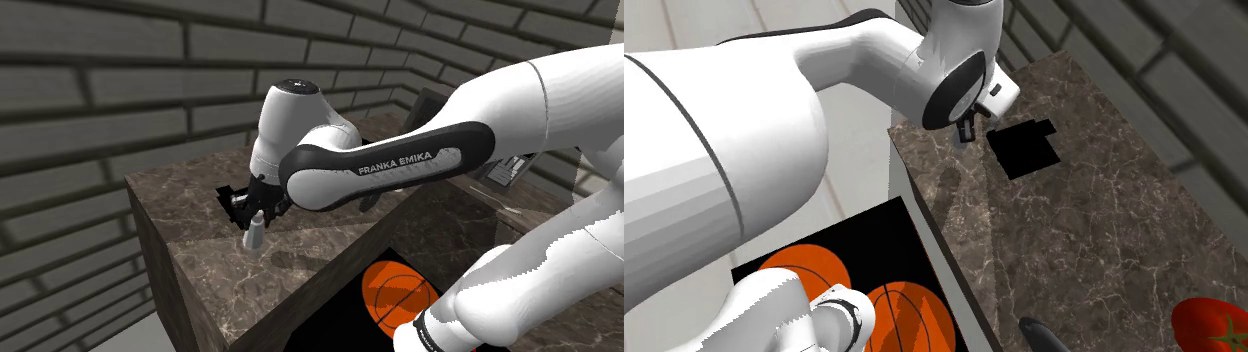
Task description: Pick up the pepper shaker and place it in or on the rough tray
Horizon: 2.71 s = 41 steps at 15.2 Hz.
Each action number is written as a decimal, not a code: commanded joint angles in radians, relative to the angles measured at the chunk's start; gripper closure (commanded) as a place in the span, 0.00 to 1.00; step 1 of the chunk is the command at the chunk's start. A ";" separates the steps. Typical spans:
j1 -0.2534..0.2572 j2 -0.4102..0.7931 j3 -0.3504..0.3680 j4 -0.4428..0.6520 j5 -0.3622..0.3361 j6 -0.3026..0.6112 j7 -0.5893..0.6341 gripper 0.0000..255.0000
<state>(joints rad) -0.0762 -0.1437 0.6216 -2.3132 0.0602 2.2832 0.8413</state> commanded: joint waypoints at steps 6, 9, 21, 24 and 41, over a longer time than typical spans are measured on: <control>0.005 -0.049 -0.014 0.058 0.029 -0.101 -0.023 1.00; 0.006 -0.066 -0.021 0.085 0.037 -0.142 -0.030 1.00; -0.070 0.141 -0.072 0.355 -0.087 -0.236 -0.092 1.00; -0.084 0.232 -0.089 0.467 -0.134 -0.269 -0.109 1.00; -0.081 0.357 -0.112 0.418 -0.209 -0.112 -0.090 1.00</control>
<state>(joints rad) -0.1578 0.2067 0.5114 -1.8908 -0.1442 2.1601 0.7495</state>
